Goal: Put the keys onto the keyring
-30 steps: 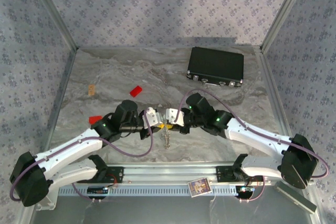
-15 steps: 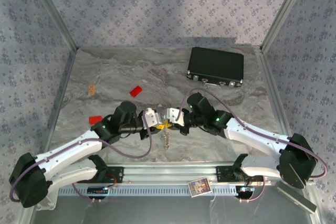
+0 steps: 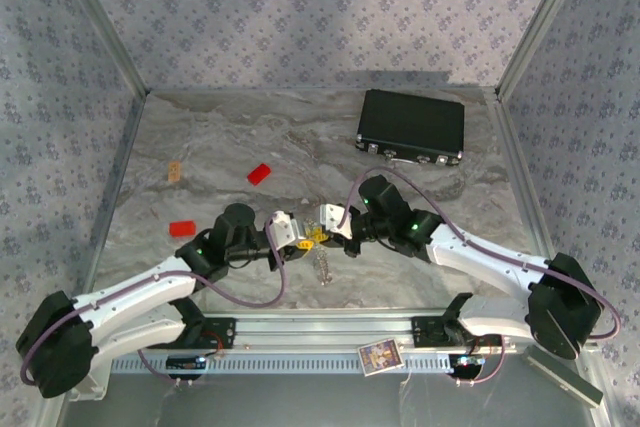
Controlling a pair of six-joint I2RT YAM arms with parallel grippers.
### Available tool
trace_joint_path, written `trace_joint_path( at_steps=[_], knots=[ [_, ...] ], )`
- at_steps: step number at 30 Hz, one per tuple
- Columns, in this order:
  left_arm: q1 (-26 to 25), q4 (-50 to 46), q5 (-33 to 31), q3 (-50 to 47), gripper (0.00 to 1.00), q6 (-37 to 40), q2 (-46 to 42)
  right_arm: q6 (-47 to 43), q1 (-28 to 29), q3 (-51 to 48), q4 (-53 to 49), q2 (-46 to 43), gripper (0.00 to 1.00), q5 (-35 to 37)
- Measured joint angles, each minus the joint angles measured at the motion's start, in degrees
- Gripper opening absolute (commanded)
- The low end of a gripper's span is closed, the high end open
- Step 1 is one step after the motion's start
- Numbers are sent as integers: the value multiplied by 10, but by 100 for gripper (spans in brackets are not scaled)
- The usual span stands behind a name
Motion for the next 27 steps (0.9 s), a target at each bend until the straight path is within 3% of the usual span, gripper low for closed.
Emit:
trace_joint_path(
  at_steps=[27],
  knots=[
    [-2,-6,-6,0,13,-1,-3,-7,0,0,-22,0,0,-7]
  ],
)
